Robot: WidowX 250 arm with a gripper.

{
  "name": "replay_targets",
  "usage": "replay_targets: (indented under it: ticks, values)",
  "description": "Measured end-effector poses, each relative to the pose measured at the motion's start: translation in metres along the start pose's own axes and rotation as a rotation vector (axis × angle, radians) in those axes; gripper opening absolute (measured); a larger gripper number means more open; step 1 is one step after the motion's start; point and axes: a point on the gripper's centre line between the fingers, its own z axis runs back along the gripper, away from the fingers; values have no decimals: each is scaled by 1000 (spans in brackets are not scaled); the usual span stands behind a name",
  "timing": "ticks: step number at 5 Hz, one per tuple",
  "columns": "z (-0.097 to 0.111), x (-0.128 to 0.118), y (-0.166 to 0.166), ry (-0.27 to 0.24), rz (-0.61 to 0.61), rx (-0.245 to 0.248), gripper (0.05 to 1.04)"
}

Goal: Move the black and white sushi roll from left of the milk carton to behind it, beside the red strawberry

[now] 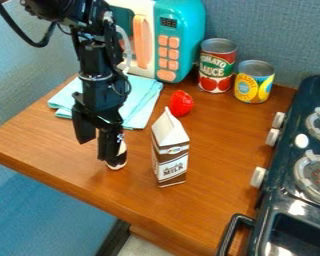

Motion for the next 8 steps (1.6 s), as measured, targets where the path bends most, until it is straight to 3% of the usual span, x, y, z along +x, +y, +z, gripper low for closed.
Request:
replay_targets:
  ticks: [3, 5, 6, 7, 8]
  values:
    - [-7, 8, -8, -4, -10, 7, 1001]
    - [-21, 15, -19, 36, -5, 9, 962]
    - [-24, 19, -17, 43, 11, 26, 752]
    - [-23, 20, -15, 45, 23, 38, 601]
    - [-23, 19, -16, 42, 10, 29, 580]
